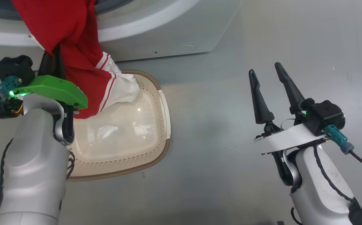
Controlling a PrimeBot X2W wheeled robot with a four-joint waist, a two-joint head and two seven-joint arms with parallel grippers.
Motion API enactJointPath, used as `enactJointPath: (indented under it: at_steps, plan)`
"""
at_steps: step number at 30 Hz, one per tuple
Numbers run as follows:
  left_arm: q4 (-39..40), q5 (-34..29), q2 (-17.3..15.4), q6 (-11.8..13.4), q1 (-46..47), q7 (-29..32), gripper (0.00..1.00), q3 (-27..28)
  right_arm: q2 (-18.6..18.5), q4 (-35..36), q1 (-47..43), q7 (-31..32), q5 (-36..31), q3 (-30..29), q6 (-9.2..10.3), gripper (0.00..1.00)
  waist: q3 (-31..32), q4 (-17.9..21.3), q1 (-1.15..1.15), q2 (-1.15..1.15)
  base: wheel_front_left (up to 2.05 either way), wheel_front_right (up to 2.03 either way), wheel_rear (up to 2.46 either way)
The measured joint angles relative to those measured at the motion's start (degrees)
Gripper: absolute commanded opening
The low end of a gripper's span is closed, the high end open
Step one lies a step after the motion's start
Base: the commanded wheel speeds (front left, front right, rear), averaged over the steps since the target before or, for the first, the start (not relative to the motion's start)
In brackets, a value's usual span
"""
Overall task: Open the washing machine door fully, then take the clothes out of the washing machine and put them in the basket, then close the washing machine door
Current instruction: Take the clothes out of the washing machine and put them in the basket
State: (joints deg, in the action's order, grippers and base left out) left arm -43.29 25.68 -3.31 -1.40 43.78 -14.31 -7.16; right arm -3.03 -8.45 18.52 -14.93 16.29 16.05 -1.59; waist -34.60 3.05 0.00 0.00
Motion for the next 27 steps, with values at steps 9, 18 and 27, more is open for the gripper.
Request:
enactJointPath:
  at_steps: [9, 18, 27]
  plan:
    - [5.55, -1.05, 0.73, -0.76, -4.18, -0.41, 0.00, -0.88, -0.08, -0.30, -0.31, 0.00, -1.07, -1.16, 0.03, 1.00, 2.08, -2.60, 0.00, 0.00, 0.00, 0.00, 0.00]
    - [19.91, -4.27, 1.14, -0.53, -6.18, -0.38, 0.00, 0.35, -0.11, -0.82, -1.54, 0.00, -1.65, -2.05, -0.31, 1.00, 4.10, -4.66, 0.00, 0.00, 0.00, 0.00, 0.00]
    - [30.04, -7.00, 1.33, 0.10, -11.50, -0.40, 0.00, 0.64, -0.12, -1.13, -1.73, 0.00, -1.91, -2.04, -0.82, 1.00, 5.99, -6.16, 0.00, 0.00, 0.00, 0.00, 0.00]
